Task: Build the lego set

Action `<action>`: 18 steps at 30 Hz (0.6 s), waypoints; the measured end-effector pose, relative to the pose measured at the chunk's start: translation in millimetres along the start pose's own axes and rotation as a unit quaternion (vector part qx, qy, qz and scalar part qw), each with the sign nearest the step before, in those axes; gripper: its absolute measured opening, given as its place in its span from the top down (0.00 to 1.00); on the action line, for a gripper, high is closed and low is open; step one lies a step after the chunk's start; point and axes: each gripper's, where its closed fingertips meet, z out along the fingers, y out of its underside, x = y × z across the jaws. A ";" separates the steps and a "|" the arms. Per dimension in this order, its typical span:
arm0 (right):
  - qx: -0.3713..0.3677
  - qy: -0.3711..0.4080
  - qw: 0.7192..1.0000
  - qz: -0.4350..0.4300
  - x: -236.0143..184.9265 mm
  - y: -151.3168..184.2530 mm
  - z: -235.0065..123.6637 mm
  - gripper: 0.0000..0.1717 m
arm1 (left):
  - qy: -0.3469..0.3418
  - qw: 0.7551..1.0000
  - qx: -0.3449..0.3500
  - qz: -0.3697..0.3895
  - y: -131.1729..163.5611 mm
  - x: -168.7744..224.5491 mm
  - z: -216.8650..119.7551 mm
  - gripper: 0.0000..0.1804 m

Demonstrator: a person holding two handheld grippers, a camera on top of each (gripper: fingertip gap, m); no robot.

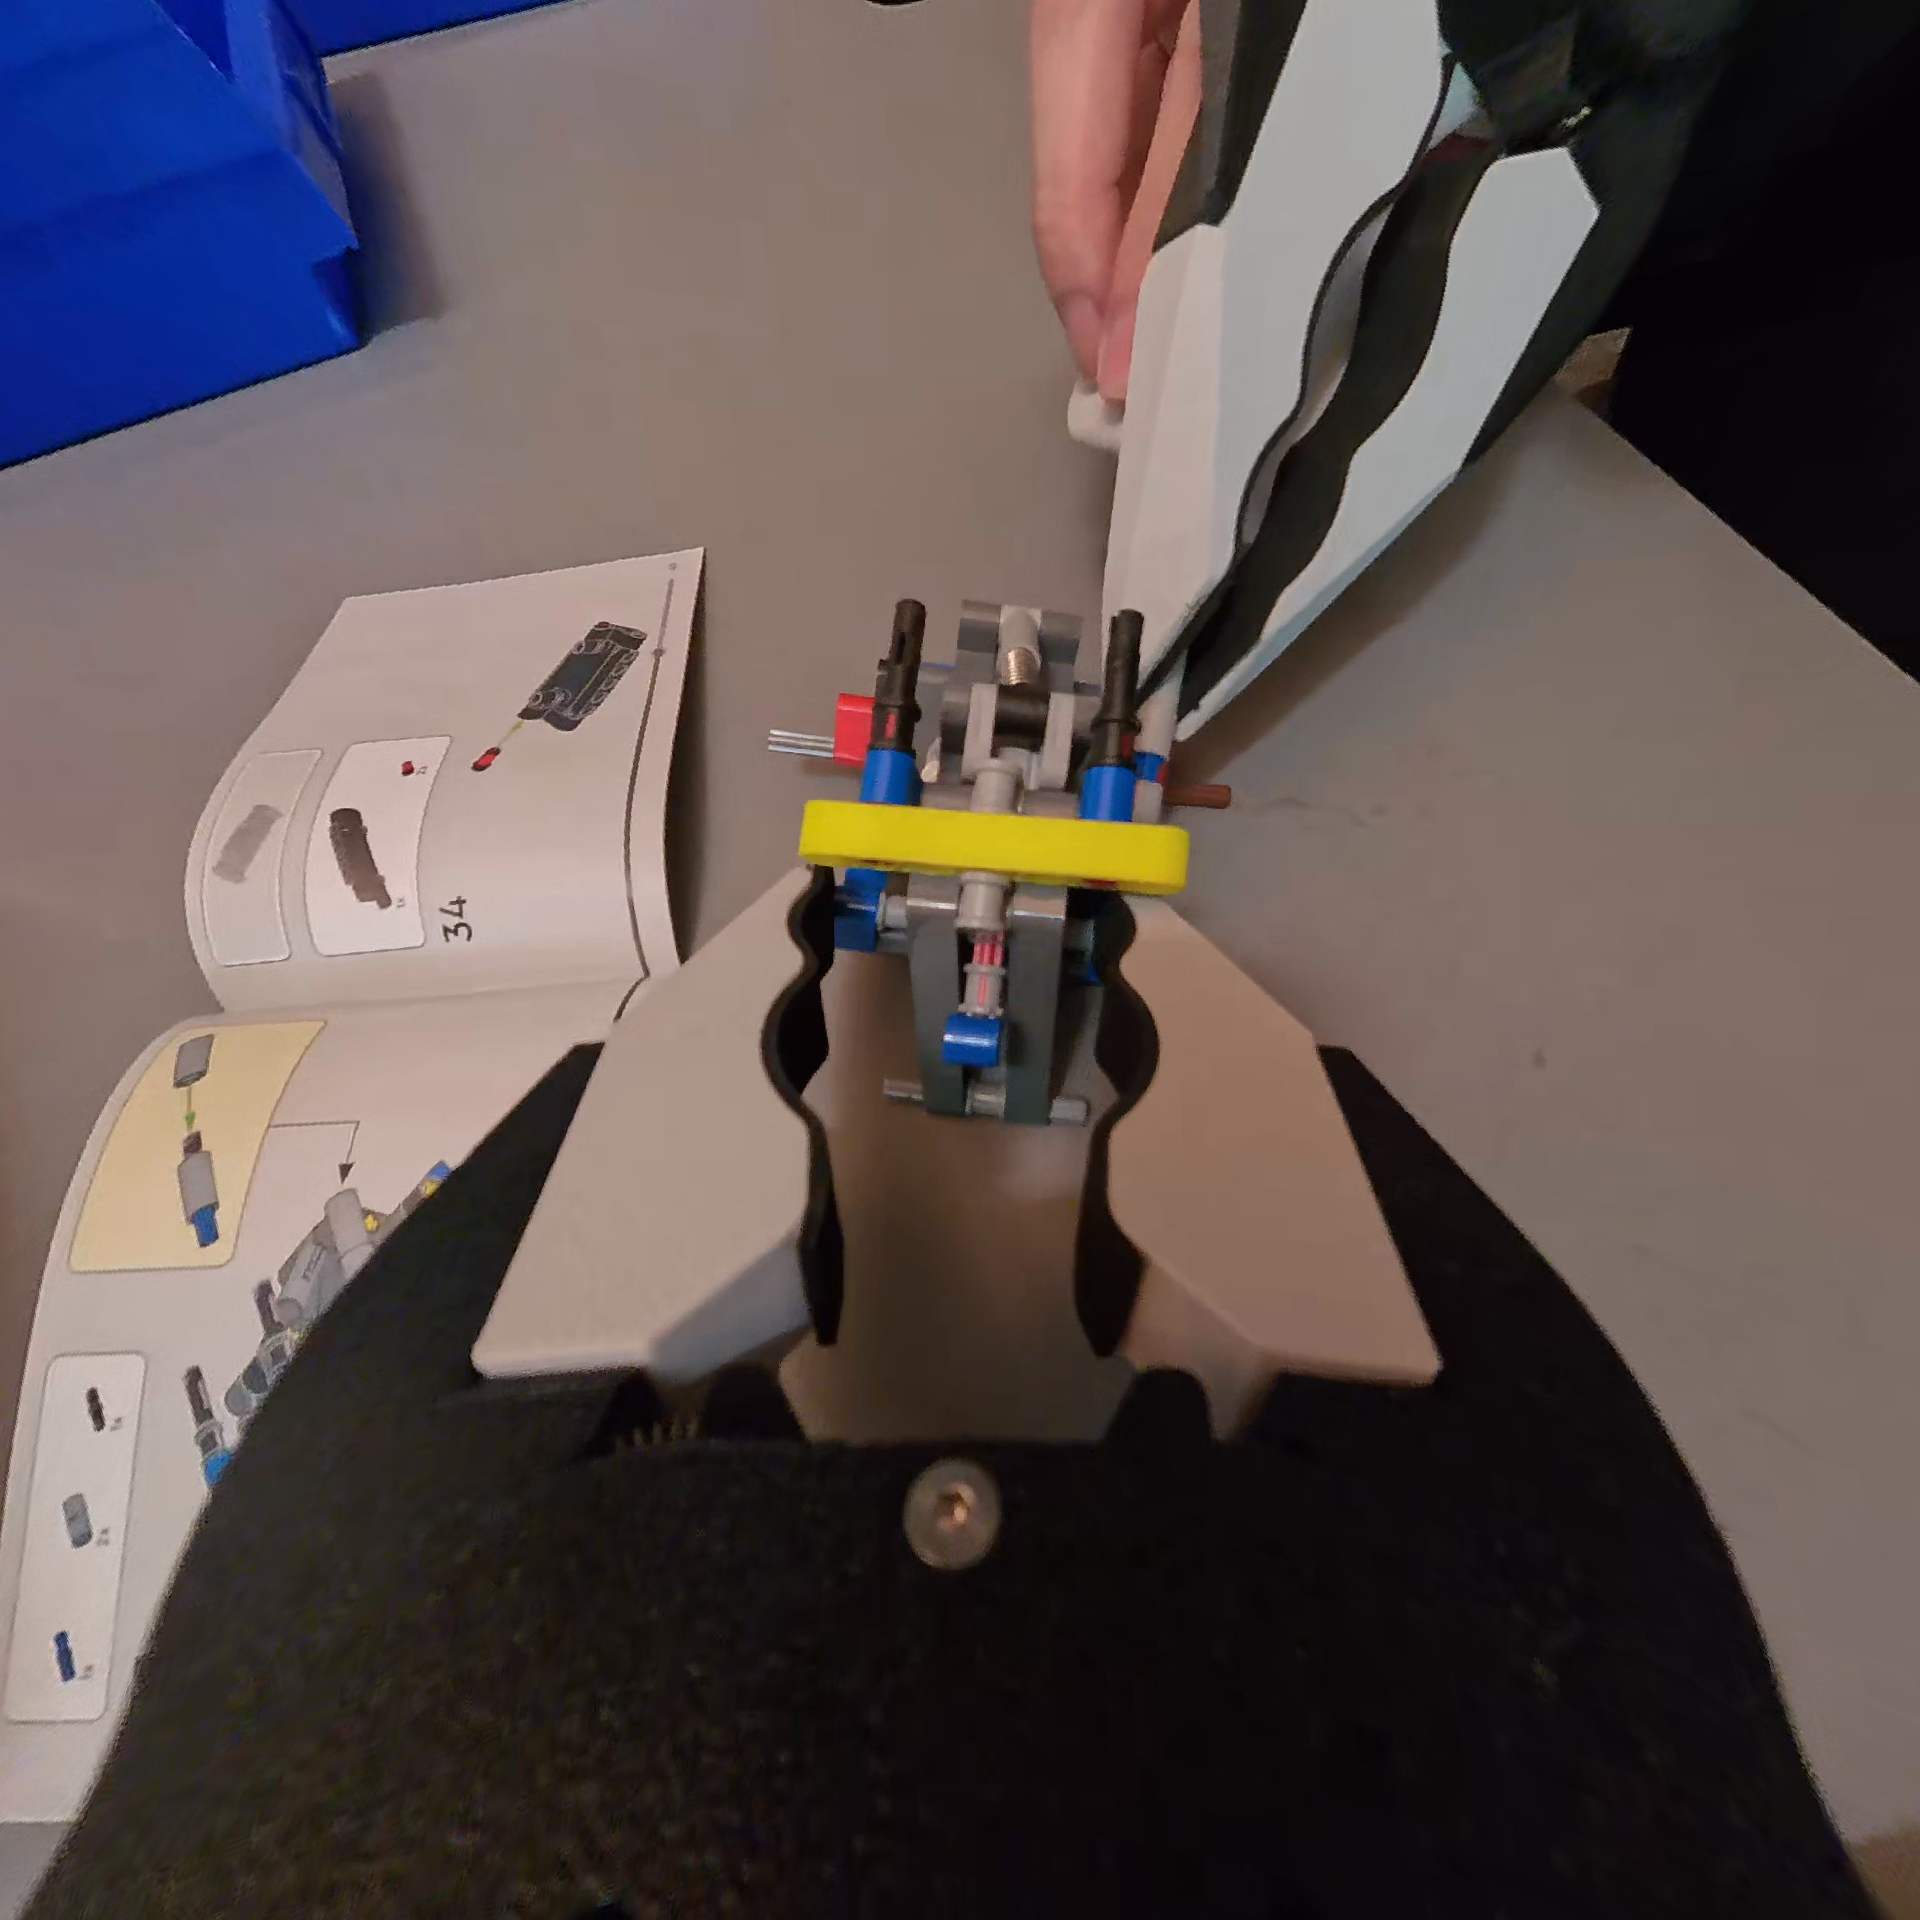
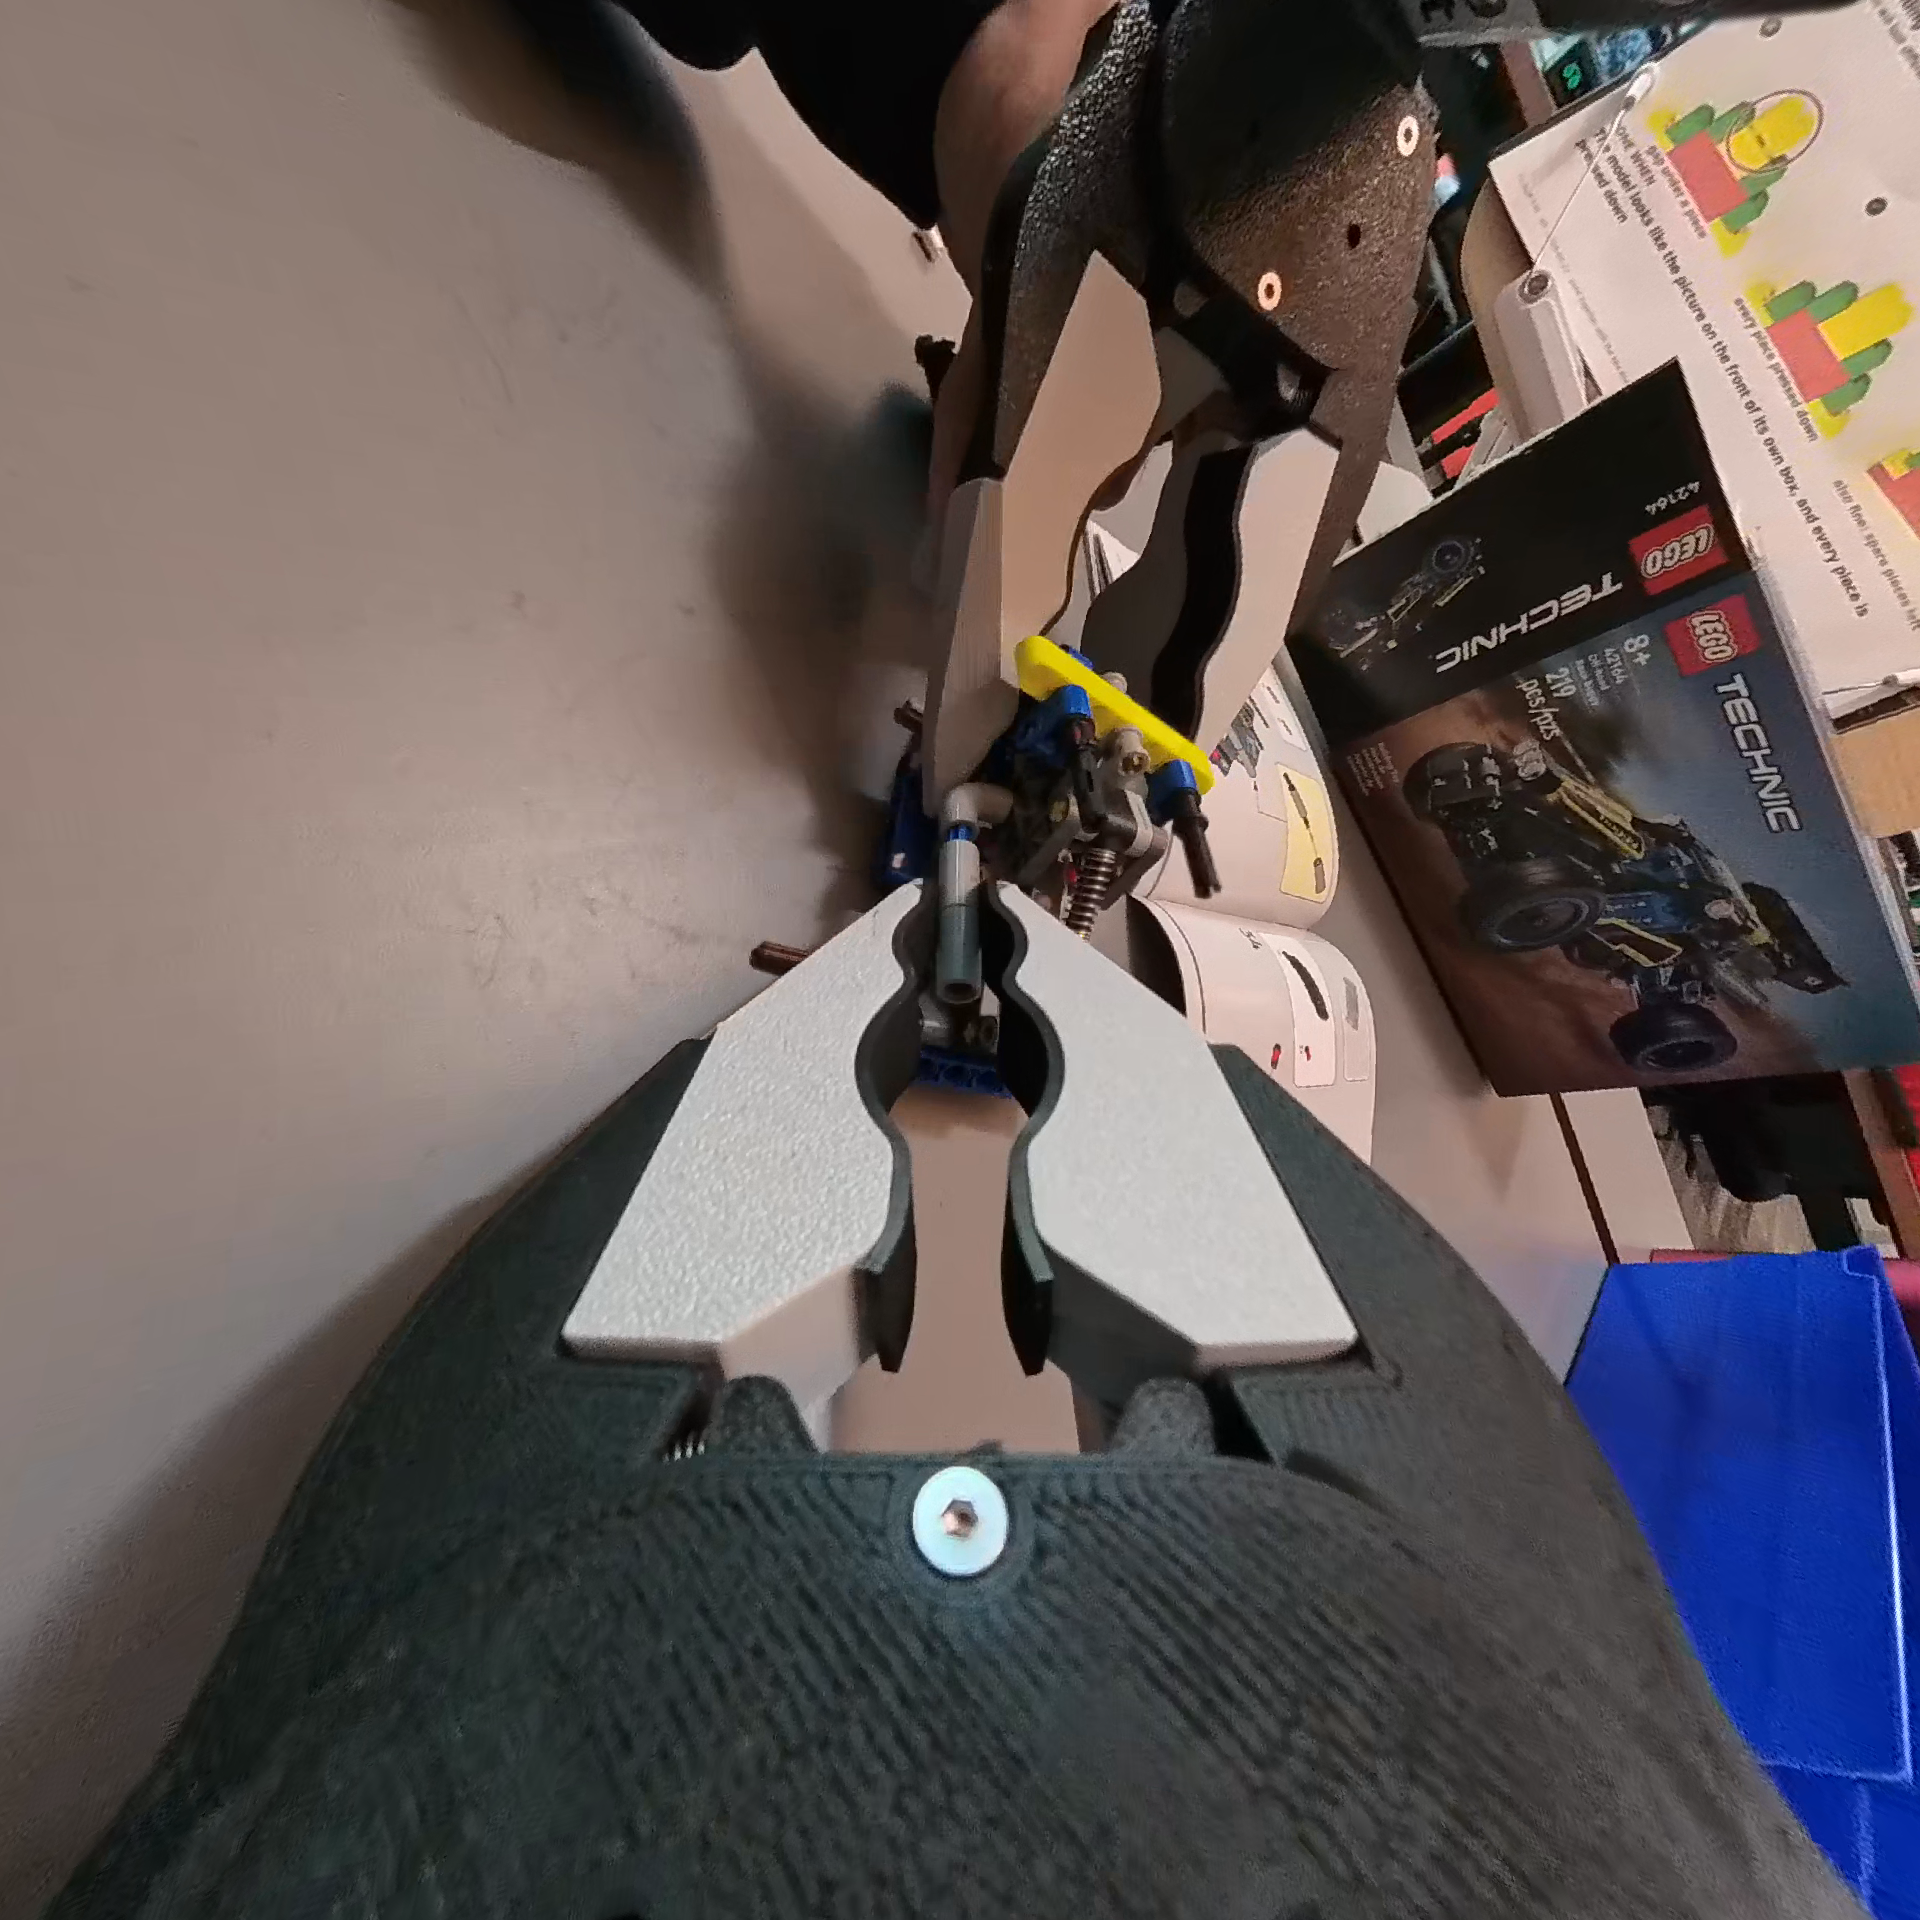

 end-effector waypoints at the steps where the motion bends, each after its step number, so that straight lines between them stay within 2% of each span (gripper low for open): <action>1: -0.002 -0.002 1.000 -0.003 0.1 0.3 -0.1 0.97 | -0.001 1.000 0.000 0.000 0.0 -0.2 0.1 0.74; 9: -0.033 -0.042 0.999 -0.007 -1.3 4.7 1.9 0.97 | -0.005 1.000 -0.013 -0.012 1.2 0.5 2.0 0.74; 14: -0.052 -0.042 0.998 -0.005 -0.5 4.9 0.5 0.97 | -0.015 0.999 -0.025 -0.036 1.5 0.0 2.6 0.75; 18: -0.082 -0.023 0.996 -0.038 0.2 5.7 -0.5 0.97 | -0.024 0.998 -0.043 -0.044 1.3 -0.6 3.5 0.75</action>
